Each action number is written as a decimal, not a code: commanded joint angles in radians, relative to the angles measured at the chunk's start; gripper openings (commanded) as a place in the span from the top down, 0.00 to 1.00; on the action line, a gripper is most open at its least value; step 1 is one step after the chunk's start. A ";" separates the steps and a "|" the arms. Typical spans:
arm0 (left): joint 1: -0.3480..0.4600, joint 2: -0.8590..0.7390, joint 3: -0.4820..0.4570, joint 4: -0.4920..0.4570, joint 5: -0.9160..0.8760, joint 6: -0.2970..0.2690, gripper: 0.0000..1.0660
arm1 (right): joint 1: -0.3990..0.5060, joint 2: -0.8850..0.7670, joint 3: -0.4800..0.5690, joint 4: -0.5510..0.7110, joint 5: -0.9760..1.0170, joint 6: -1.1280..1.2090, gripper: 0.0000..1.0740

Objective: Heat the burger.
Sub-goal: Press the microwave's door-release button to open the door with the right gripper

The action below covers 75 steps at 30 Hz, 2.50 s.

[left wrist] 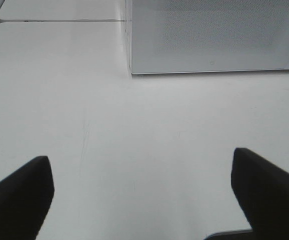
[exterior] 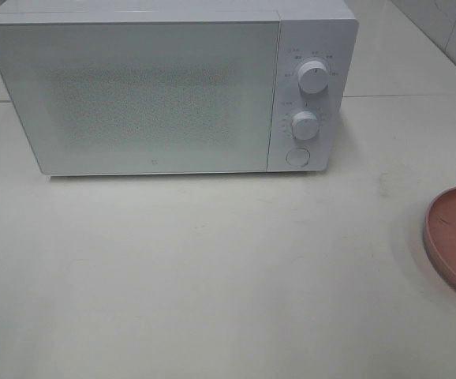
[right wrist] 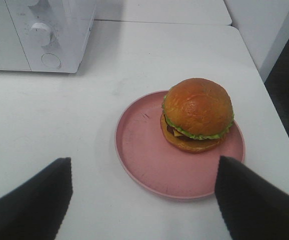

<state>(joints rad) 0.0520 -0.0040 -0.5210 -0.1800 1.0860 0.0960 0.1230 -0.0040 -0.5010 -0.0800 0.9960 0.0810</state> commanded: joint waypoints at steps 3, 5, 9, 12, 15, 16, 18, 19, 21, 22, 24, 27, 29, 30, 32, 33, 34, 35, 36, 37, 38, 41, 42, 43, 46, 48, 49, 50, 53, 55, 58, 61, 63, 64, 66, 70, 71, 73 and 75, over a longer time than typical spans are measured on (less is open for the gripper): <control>-0.001 -0.023 0.005 0.002 -0.012 -0.007 0.17 | -0.003 -0.032 0.002 -0.004 0.000 -0.008 0.29; -0.001 -0.023 0.005 0.002 -0.012 -0.007 0.17 | -0.003 -0.032 0.002 -0.004 0.000 -0.008 0.29; -0.001 -0.023 0.005 0.002 -0.012 -0.007 0.17 | -0.003 -0.032 0.002 -0.004 0.000 -0.008 0.29; -0.001 -0.023 0.005 0.002 -0.012 -0.007 0.17 | -0.003 -0.032 0.002 -0.004 0.000 -0.007 0.29; -0.001 -0.023 0.005 0.002 -0.012 -0.007 0.17 | -0.003 -0.032 0.001 -0.003 0.000 -0.002 0.29; -0.001 -0.023 0.005 0.002 -0.012 -0.007 0.17 | -0.003 -0.032 0.001 -0.003 0.000 -0.002 0.29; -0.001 -0.023 0.005 0.002 -0.012 -0.007 0.17 | -0.003 0.005 -0.028 -0.003 -0.001 0.001 0.29; -0.001 -0.023 0.005 0.002 -0.012 -0.007 0.17 | -0.003 0.005 -0.028 -0.003 -0.001 0.001 0.29; -0.001 -0.023 0.005 0.002 -0.012 -0.007 0.17 | -0.003 0.041 -0.049 -0.003 -0.020 0.001 0.29; -0.001 -0.023 0.005 0.002 -0.012 -0.007 0.17 | -0.003 0.041 -0.049 -0.003 -0.020 0.001 0.29; -0.001 -0.023 0.005 0.002 -0.012 -0.007 0.17 | -0.003 0.080 -0.052 -0.003 -0.052 0.010 0.29; -0.001 -0.023 0.005 0.002 -0.012 -0.007 0.17 | -0.003 0.104 -0.052 -0.004 -0.070 0.019 0.29; -0.001 -0.023 0.005 0.002 -0.012 -0.007 0.17 | -0.003 0.142 -0.052 -0.004 -0.096 0.020 0.29; -0.001 -0.023 0.005 0.002 -0.012 -0.007 0.17 | -0.003 0.142 -0.052 -0.004 -0.096 0.020 0.29; -0.001 -0.023 0.005 0.002 -0.012 -0.007 0.17 | -0.003 0.182 -0.052 -0.004 -0.130 0.020 0.29; -0.001 -0.023 0.005 0.002 -0.012 -0.007 0.17 | -0.003 0.182 -0.052 -0.004 -0.130 0.020 0.29; -0.001 -0.023 0.005 0.002 -0.012 -0.007 0.17 | -0.003 0.194 -0.052 -0.003 -0.140 0.020 0.29; -0.001 -0.023 0.005 0.002 -0.012 -0.007 0.17 | -0.003 0.194 -0.052 -0.003 -0.140 0.020 0.29; -0.001 -0.023 0.005 0.002 -0.012 -0.007 0.17 | -0.003 0.217 -0.052 -0.003 -0.168 0.020 0.29; -0.001 -0.023 0.005 0.002 -0.012 -0.007 0.17 | -0.003 0.241 -0.052 -0.003 -0.196 0.020 0.29; -0.001 -0.023 0.005 0.002 -0.012 -0.007 0.17 | -0.003 0.241 -0.052 -0.003 -0.196 0.020 0.29; -0.001 -0.023 0.005 0.002 -0.012 -0.007 0.17 | -0.003 0.293 -0.052 0.000 -0.250 0.020 0.29; -0.001 -0.023 0.005 0.002 -0.012 -0.007 0.17 | -0.003 0.293 -0.052 0.000 -0.250 0.020 0.29; -0.001 -0.023 0.005 0.002 -0.012 -0.007 0.17 | -0.003 0.319 -0.052 0.005 -0.274 0.020 0.29; -0.001 -0.023 0.005 0.002 -0.012 -0.007 0.17 | -0.003 0.355 -0.052 0.012 -0.315 0.020 0.29; -0.001 -0.023 0.005 0.002 -0.012 -0.007 0.17 | -0.003 0.368 -0.052 0.015 -0.331 0.020 0.29; -0.001 -0.023 0.005 0.002 -0.012 -0.007 0.17 | -0.003 0.396 -0.052 0.015 -0.366 0.020 0.29; -0.001 -0.023 0.005 0.002 -0.012 -0.007 0.17 | -0.003 0.396 -0.052 0.015 -0.366 0.020 0.29; -0.001 -0.023 0.005 0.002 -0.012 -0.007 0.17 | -0.003 0.435 -0.052 0.015 -0.419 0.019 0.29; -0.001 -0.023 0.005 0.002 -0.012 -0.007 0.17 | -0.003 0.477 -0.052 0.015 -0.473 0.019 0.29; -0.001 -0.023 0.005 0.002 -0.012 -0.007 0.17 | -0.003 0.526 -0.052 0.015 -0.529 0.018 0.29; -0.001 -0.023 0.005 0.002 -0.012 -0.007 0.17 | -0.003 0.568 -0.052 0.017 -0.577 0.017 0.29; -0.001 -0.023 0.005 0.002 -0.012 -0.007 0.17 | -0.003 0.601 -0.052 0.019 -0.613 0.016 0.29; -0.001 -0.023 0.005 0.002 -0.012 -0.007 0.17 | -0.003 0.615 -0.052 0.019 -0.628 0.016 0.29; -0.001 -0.023 0.005 0.002 -0.012 -0.007 0.17 | -0.003 0.648 -0.052 0.019 -0.658 0.016 0.29; -0.001 -0.023 0.005 0.002 -0.012 -0.007 0.17 | -0.003 0.719 -0.051 0.019 -0.752 0.012 0.29; -0.001 -0.023 0.005 0.002 -0.012 -0.007 0.17 | -0.003 0.719 -0.051 0.019 -0.752 0.012 0.29; -0.001 -0.023 0.005 0.002 -0.012 -0.007 0.17 | -0.003 0.734 -0.051 0.019 -0.776 0.012 0.29; -0.001 -0.023 0.005 0.002 -0.012 -0.007 0.17 | -0.003 0.781 -0.051 0.015 -0.848 0.007 0.29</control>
<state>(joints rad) 0.0520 -0.0040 -0.5210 -0.1800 1.0860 0.0960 0.1230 0.7440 -0.5440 -0.0560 0.2230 0.0950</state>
